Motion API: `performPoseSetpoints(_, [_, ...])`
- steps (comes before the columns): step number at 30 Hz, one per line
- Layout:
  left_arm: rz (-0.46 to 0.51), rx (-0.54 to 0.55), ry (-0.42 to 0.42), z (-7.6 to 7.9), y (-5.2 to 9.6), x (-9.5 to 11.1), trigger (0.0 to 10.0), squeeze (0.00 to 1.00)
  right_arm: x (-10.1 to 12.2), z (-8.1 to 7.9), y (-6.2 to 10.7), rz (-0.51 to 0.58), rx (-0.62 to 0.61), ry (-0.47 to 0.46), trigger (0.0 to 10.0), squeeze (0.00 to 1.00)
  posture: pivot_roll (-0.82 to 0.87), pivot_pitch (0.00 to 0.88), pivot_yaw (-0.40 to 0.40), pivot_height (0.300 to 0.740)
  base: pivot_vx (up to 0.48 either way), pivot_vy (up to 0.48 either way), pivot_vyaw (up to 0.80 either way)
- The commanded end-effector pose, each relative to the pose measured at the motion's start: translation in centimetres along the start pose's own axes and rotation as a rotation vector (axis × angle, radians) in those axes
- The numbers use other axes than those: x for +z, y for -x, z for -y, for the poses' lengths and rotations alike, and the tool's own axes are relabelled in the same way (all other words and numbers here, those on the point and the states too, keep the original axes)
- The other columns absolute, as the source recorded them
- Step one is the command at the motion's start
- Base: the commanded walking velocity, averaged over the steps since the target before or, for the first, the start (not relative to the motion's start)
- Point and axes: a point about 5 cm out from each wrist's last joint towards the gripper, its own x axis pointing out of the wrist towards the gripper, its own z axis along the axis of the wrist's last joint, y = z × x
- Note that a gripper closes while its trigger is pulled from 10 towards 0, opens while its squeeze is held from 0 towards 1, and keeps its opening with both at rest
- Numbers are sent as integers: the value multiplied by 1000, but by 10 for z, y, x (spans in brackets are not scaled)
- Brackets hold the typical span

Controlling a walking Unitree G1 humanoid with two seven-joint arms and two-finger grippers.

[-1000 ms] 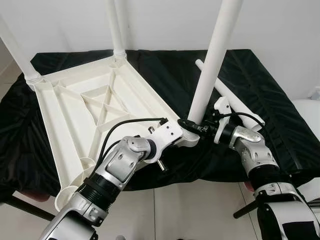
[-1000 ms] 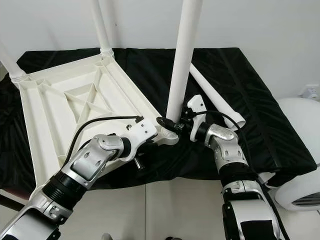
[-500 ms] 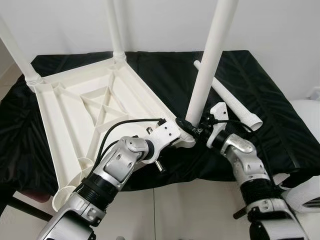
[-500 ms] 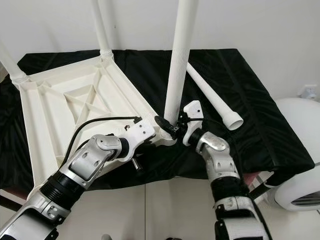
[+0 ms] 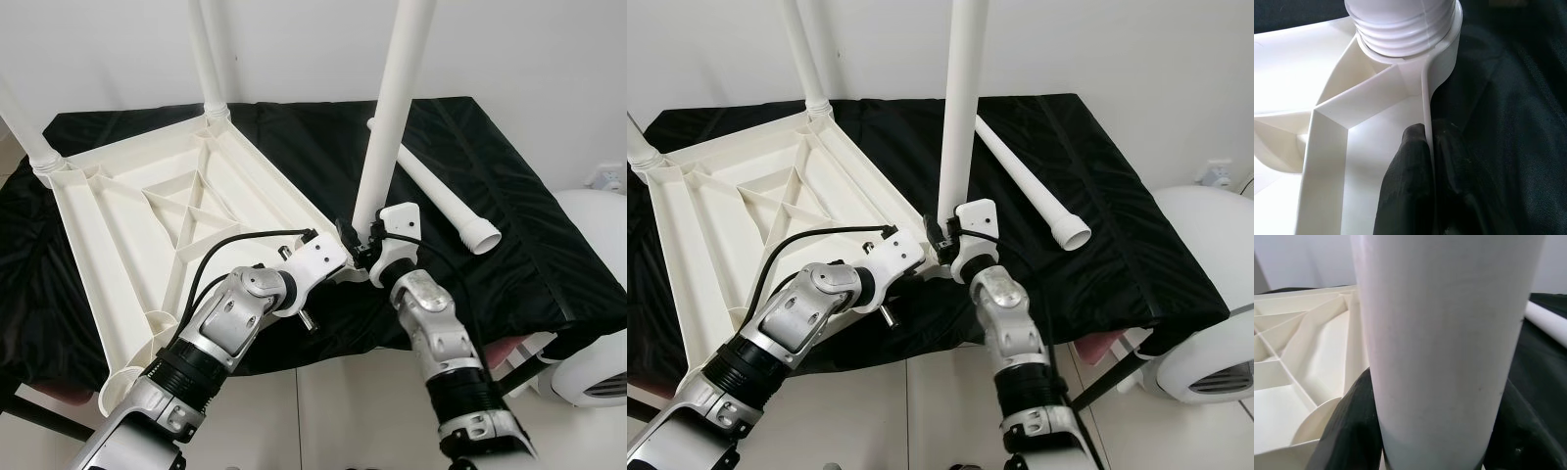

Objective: Building children table

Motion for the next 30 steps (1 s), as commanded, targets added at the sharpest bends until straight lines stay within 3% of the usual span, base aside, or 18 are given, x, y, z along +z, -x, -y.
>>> performPoseSetpoints(1, [-15, -32, -18, 8, -3, -1, 10000, 0, -16, -8, 3, -79, -40, -37, 0, 0, -91, 98, 36, 740, 0, 0, 0])
performPoseSetpoints(3, [-15, -31, -15, 8, -3, -1, 10000, 0, -18, -15, 4, -96, -64, -41, 0, 0, -90, 98, 36, 740, 0, 0, 0])
performPoseSetpoints(9, [-17, -20, -13, 5, -2, -2, 10000, 0, -13, -14, 3, -68, -202, -22, 0, 0, -90, 97, 36, 740, 0, 0, 0])
performPoseSetpoints(13, [-17, -19, -13, 4, -2, -2, 10000, 0, -13, -15, 3, -71, -220, -35, 0, 0, -90, 97, 36, 740, 0, 0, 0])
performPoseSetpoints(14, [-17, -19, -14, 4, -2, -2, 10000, 0, -13, -15, 3, -64, -216, -38, 10000, 0, -87, 97, 35, 740, 0, 0, 0])
performPoseSetpoints(21, [-22, -22, -14, 5, -1, -4, 10000, 0, -7, -14, 3, -34, -143, -56, 10000, 0, -91, 98, 37, 740, 0, 0, 0])
performPoseSetpoints(22, [-21, -22, -14, 5, -2, -4, 10000, 0, -8, -12, 4, -40, -137, -43, 10000, 329, -90, 98, 33, 740, 0, 0, 0])
performPoseSetpoints(24, [-21, -23, -14, 5, -2, -4, 10000, 0, -9, -11, 4, -46, -134, -35, 10000, 329, -90, 98, 33, 740, 0, 0, 0])
performPoseSetpoints(25, [-19, -18, -12, 4, -1, -3, 10000, 0, -9, -9, 4, -49, -137, -26, 10000, 1000, -90, 98, 33, 740, 0, 0, 0])
performPoseSetpoints(30, [-17, -9, -10, 2, -1, -2, 10000, 0, -8, -2, 4, -44, -149, -20, 10000, 1000, -87, 103, 31, 740, 0, 0, 0])
